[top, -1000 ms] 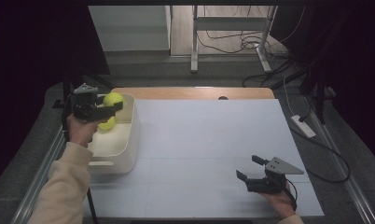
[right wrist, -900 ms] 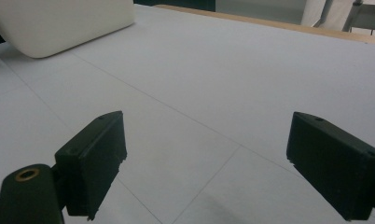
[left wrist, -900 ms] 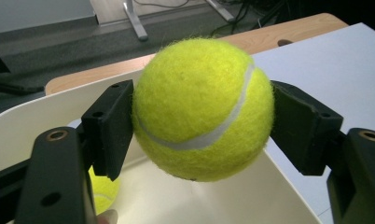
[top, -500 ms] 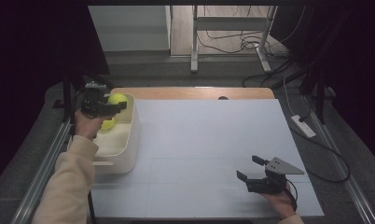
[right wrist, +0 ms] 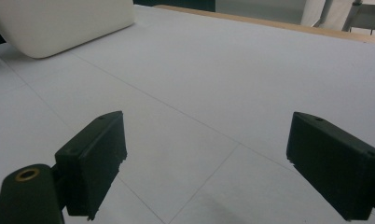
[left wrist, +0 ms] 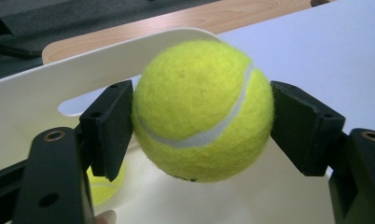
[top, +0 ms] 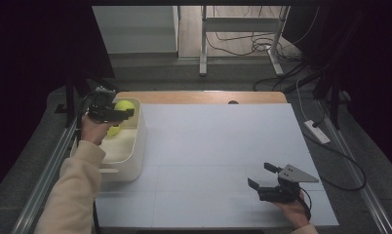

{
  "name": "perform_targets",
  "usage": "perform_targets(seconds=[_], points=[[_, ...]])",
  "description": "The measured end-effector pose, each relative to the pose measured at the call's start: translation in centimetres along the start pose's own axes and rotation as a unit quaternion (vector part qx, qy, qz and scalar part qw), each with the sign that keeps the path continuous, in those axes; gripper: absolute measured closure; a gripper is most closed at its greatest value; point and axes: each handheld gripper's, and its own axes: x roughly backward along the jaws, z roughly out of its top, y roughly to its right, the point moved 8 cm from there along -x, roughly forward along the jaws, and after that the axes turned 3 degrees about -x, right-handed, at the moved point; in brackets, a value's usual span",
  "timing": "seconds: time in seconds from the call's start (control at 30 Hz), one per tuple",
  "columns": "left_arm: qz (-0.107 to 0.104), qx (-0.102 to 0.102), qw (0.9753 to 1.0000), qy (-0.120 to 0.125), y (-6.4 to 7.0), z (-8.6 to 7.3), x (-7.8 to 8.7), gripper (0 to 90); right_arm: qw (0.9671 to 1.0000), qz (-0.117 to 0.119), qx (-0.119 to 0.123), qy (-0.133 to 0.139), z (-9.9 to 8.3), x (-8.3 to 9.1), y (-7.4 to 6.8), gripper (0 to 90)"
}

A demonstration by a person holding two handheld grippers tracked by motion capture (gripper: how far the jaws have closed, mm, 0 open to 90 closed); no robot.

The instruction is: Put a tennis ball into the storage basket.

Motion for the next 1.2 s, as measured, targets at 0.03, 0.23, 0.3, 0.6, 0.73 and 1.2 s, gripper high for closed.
perform_targets(seconds=[0.03,0.23,0.3,0.6,0.73,1.2], points=[[-0.002,-0.001,1.0000,0.005,0.1,0.1,0.1,25.9,1.0000,-0.001,0.001,-0.001,0.0,0.0,0.0,11.8],[-0.013,0.008,0.9989,0.045,0.5,0.7,1.3,13.0,1.0000,-0.001,0.000,0.000,0.0,0.0,0.0,11.8],[-0.024,0.009,0.9978,0.061,0.7,0.9,2.0,10.8,1.0000,-0.002,0.000,-0.001,0.0,0.1,0.1,11.8],[-0.072,-0.018,0.9914,0.108,2.6,0.6,4.2,7.7,1.0000,-0.004,-0.002,0.000,-0.1,0.3,0.2,11.8],[-0.087,-0.030,0.9884,0.121,3.7,0.5,4.8,7.5,1.0000,-0.004,-0.003,0.000,-0.1,0.3,0.2,11.8],[-0.132,-0.059,0.9781,0.150,7.6,-0.4,6.3,7.5,1.0000,-0.004,-0.005,0.001,-0.2,0.4,0.2,11.8]])
